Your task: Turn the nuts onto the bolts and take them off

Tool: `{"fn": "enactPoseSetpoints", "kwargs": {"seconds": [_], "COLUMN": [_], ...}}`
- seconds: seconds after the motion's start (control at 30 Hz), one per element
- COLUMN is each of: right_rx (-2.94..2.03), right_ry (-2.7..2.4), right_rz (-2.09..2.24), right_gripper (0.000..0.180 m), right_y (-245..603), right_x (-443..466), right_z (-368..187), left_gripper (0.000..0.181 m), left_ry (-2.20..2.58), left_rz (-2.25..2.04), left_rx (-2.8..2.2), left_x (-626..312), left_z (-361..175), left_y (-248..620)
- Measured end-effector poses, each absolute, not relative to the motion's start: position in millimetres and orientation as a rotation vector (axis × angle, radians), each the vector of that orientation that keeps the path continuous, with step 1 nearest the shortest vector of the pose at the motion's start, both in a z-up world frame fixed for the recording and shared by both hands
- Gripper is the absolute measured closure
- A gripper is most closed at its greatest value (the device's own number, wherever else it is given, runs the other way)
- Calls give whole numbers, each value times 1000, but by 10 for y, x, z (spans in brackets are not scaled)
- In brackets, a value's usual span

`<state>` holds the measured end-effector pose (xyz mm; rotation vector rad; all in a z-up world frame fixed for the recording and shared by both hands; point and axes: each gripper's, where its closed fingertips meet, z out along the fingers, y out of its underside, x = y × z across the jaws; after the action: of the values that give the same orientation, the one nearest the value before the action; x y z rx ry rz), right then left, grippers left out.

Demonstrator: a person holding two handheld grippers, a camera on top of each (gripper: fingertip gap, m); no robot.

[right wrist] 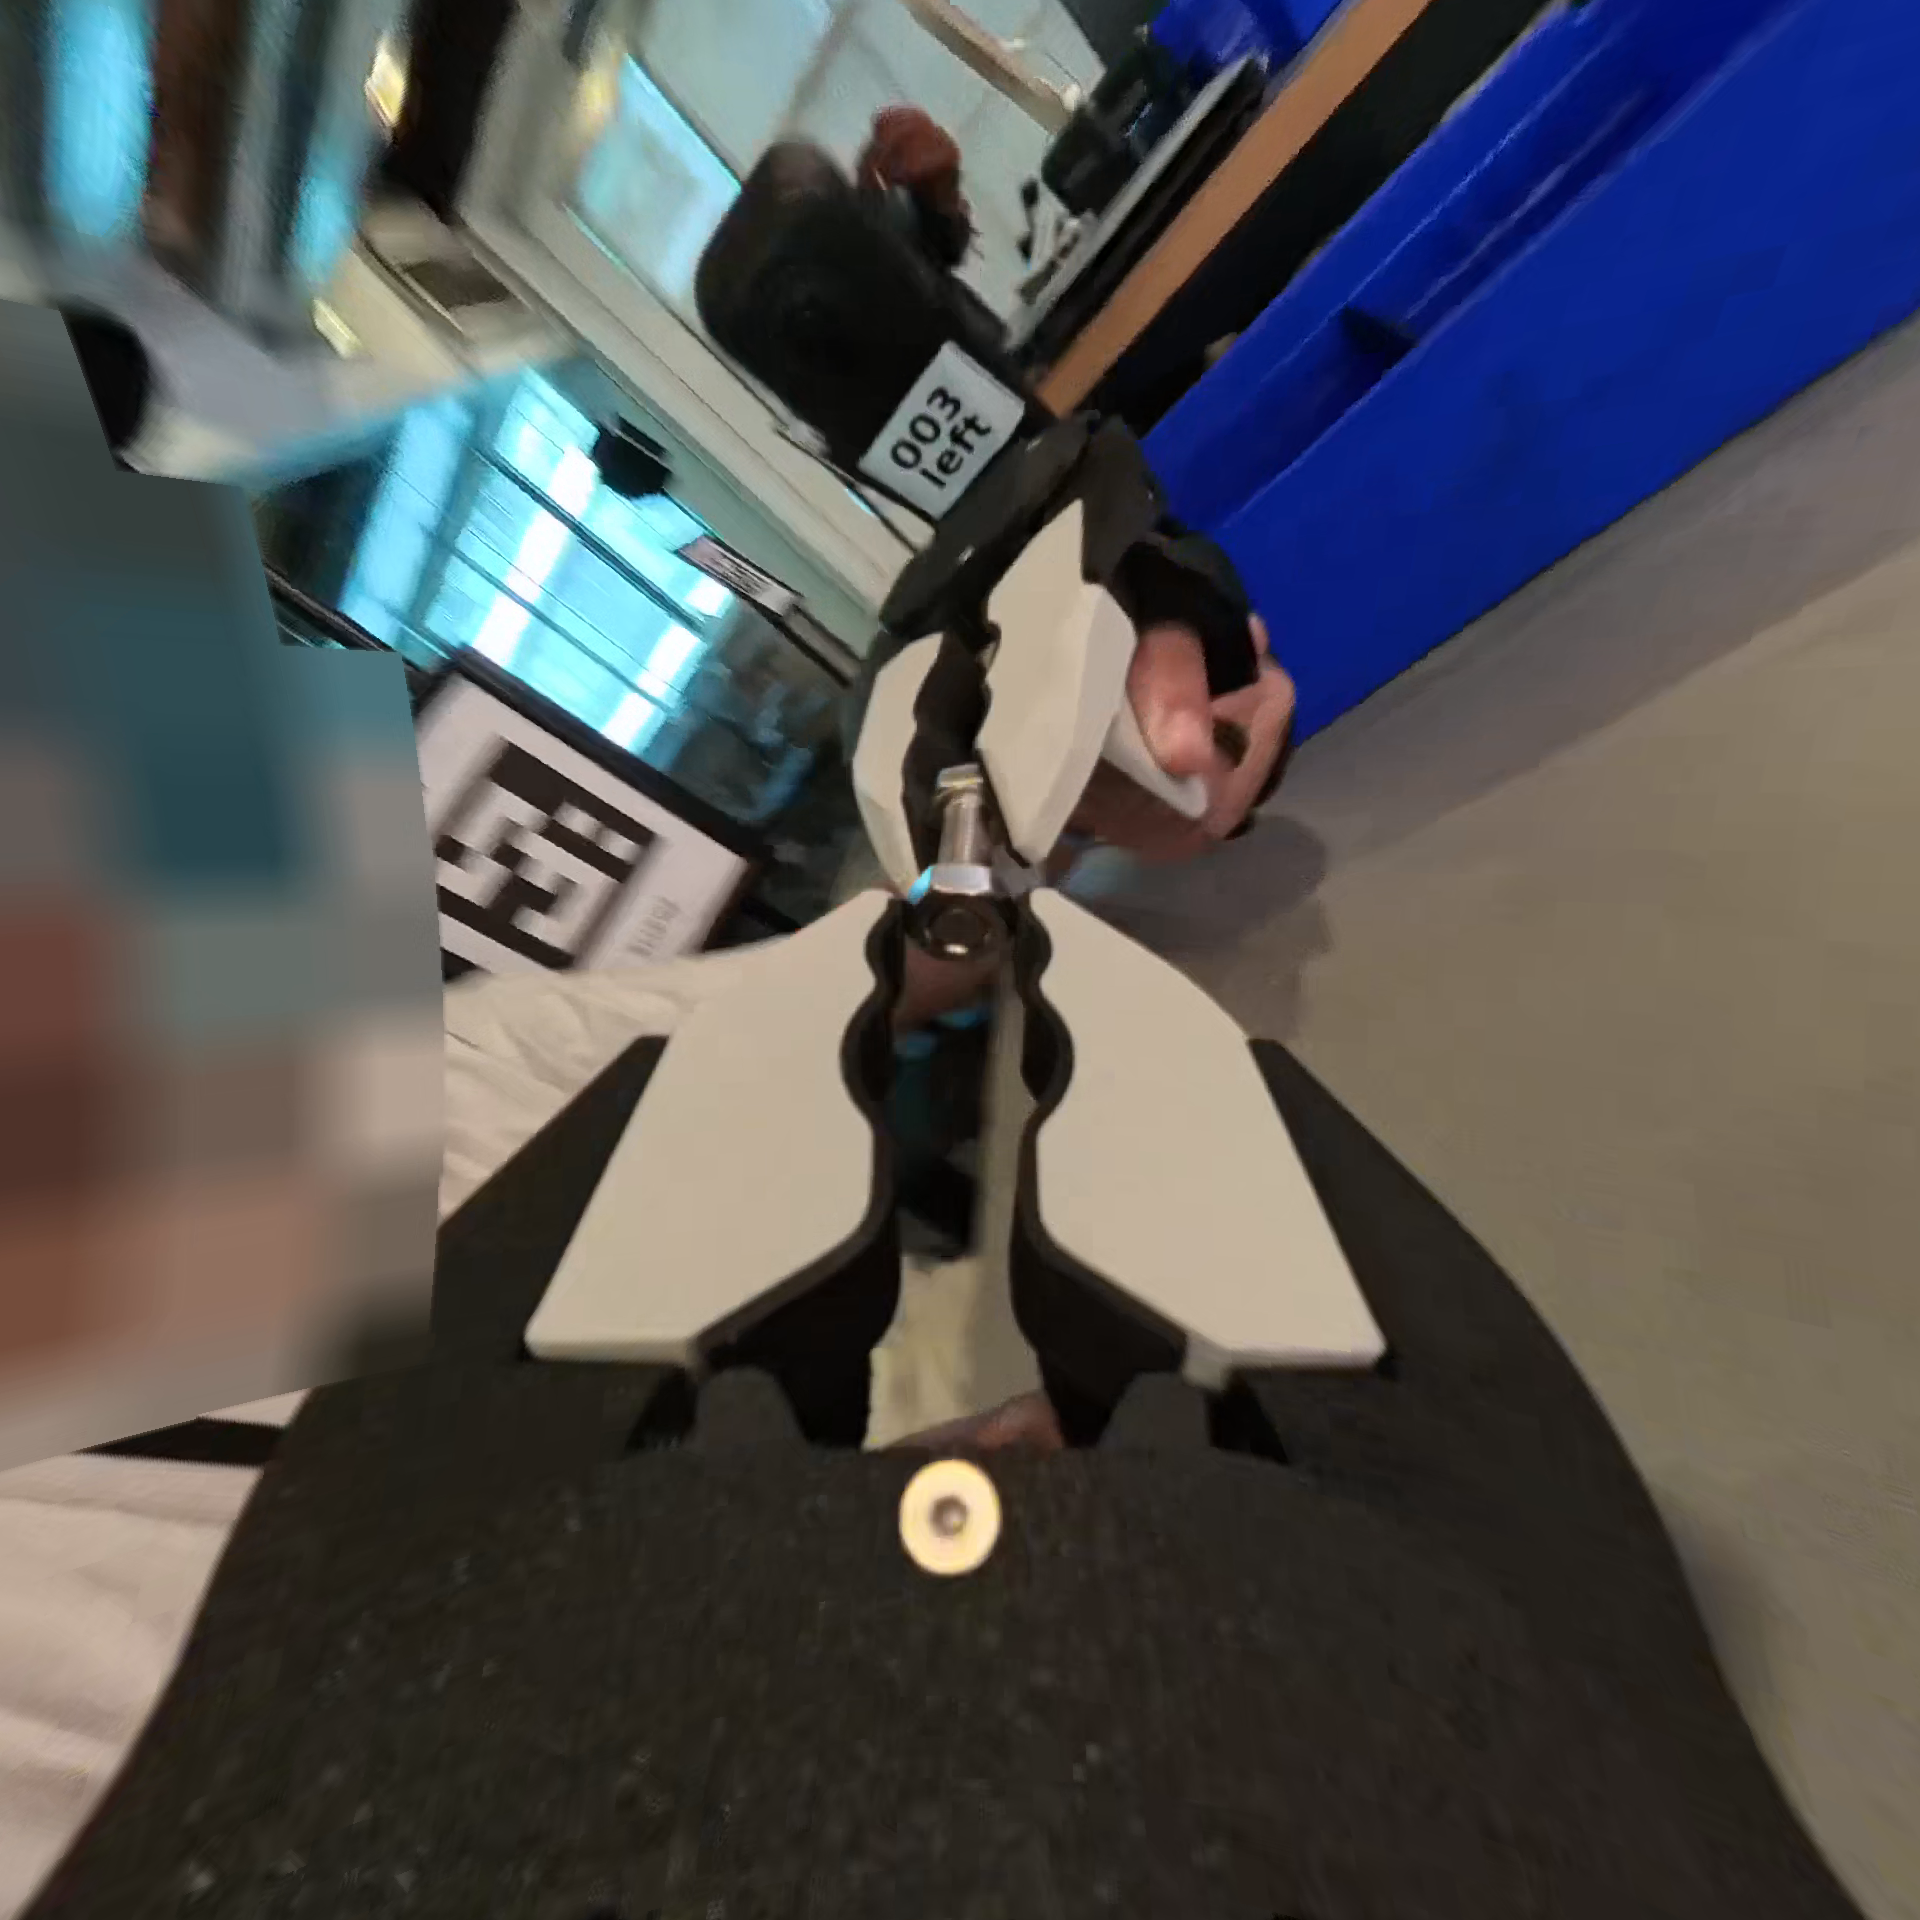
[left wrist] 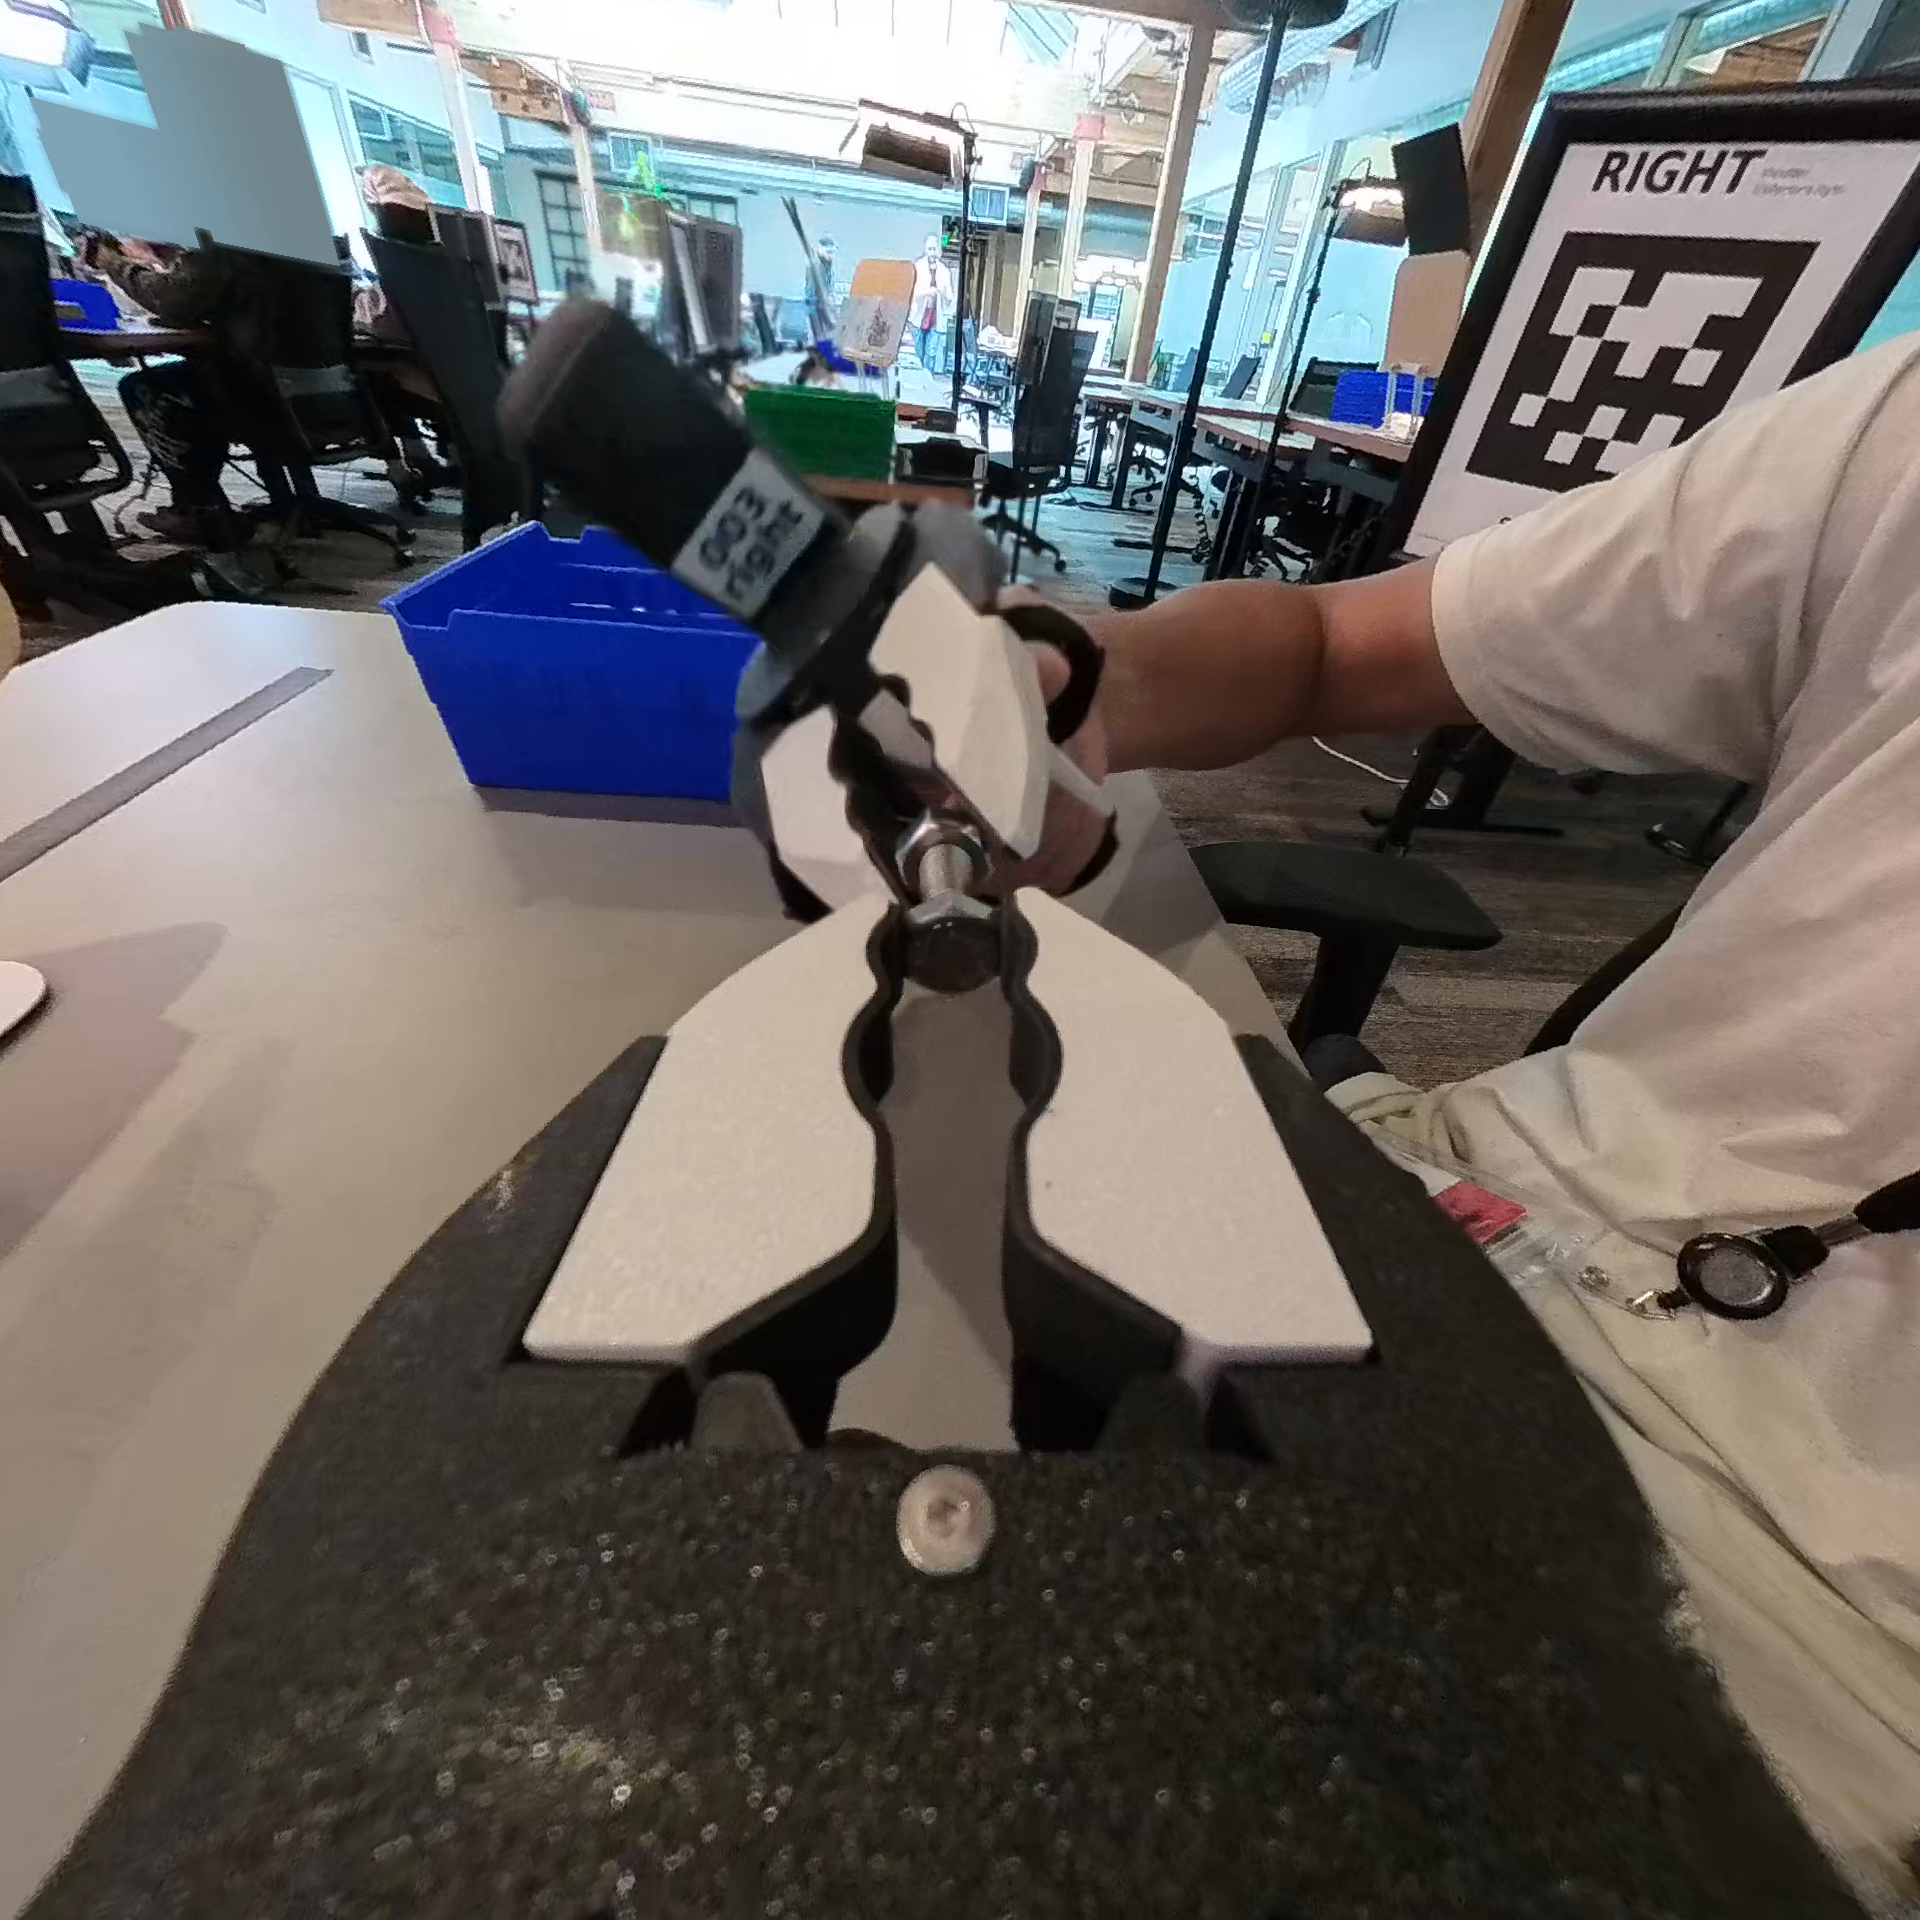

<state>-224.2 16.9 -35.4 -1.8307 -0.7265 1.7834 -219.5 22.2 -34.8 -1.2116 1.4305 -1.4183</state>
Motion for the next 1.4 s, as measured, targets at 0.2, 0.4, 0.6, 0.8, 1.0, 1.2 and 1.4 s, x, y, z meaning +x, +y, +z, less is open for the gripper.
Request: {"fn": "enactPoseSetpoints", "kwargs": {"seconds": [0.2, 0.4, 0.6, 0.8, 1.0, 1.2, 1.4], "right_rx": [-1801, -1659, -1051, -614, -544, -981, -1547], "right_ry": [-399, -841, -1243, -1420, -1486, -1448, -1116], "right_rz": [2195, 1386, 1, -553, -588, -11, 1037], "right_gripper": [148, 125, 129, 136, 161, 161, 161], "right_y": [194, 217, 300, 179, 186, 182, 154], "right_x": [-2227, -2153, -1931, -2059, -2190, -2214, -2232], "right_z": [-351, -604, -468, -337, -305, -302, -309], "left_gripper": [164, 164, 164, 164, 164, 164, 164], "left_ry": [1421, 1386, 1392, 1397, 1410, 1424, 1433], "left_rz": [-1387, -1449, -1521, -1645, -1667, -1588, -1511], "left_rx": [-1225, -1228, -1240, -1215, -1212, -1192, -1183], "left_x": [-2184, -2194, -2195, -2211, -2201, -2215, -2210], "left_z": [-369, -335, -355, -317, -326, -304, -310], "left_y": [264, 281, 253, 159, 121, 128, 146]}}
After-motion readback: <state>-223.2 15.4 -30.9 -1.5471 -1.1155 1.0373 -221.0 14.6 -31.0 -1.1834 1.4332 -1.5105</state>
